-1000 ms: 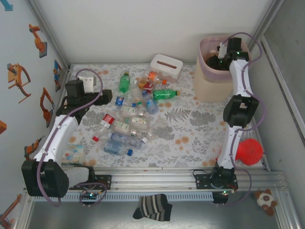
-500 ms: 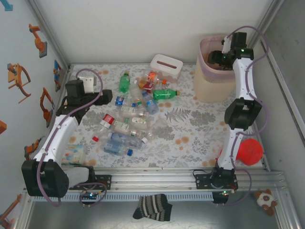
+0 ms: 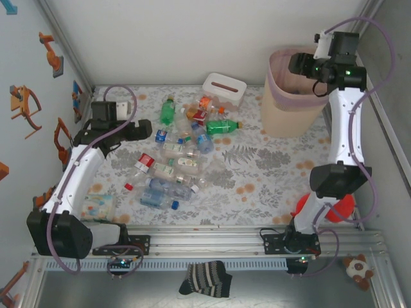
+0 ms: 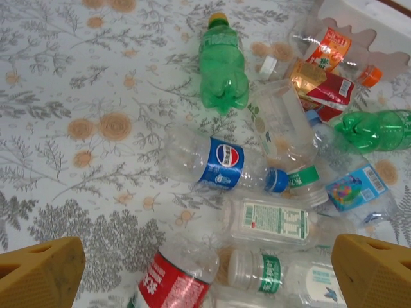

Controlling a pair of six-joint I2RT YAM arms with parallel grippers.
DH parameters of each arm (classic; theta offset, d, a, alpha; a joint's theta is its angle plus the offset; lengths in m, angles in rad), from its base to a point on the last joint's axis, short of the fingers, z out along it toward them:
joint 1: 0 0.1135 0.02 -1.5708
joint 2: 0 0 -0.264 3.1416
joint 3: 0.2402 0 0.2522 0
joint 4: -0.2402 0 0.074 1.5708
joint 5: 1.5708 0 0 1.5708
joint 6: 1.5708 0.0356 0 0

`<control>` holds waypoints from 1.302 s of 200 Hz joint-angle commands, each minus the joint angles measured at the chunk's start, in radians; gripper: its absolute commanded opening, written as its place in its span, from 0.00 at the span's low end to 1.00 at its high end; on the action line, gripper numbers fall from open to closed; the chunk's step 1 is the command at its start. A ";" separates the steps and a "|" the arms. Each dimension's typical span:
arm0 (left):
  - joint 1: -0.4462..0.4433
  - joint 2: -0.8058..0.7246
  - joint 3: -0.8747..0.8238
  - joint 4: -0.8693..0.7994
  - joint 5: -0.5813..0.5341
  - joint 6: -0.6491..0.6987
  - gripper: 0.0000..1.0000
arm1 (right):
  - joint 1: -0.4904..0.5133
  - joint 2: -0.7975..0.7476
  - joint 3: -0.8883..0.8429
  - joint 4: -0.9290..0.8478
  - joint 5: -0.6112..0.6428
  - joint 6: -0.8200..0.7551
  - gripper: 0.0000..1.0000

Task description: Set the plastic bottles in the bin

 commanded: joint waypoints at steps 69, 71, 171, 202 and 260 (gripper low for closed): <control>-0.023 0.033 -0.052 -0.288 -0.082 0.052 1.00 | 0.134 -0.213 -0.330 0.120 -0.056 0.025 0.70; -0.023 0.039 -0.053 -0.286 -0.081 0.058 1.00 | 0.135 -0.216 -0.334 0.121 -0.057 0.027 0.70; -0.024 0.394 0.059 -0.222 -0.061 0.298 0.89 | 0.142 -0.236 -0.373 0.111 -0.073 0.022 0.69; -0.022 0.465 0.089 -0.230 -0.042 0.327 0.87 | 0.142 -0.238 -0.371 0.099 -0.060 0.017 0.69; 0.015 0.552 0.126 -0.243 -0.016 0.354 0.81 | 0.144 -0.245 -0.369 0.087 -0.045 0.015 0.69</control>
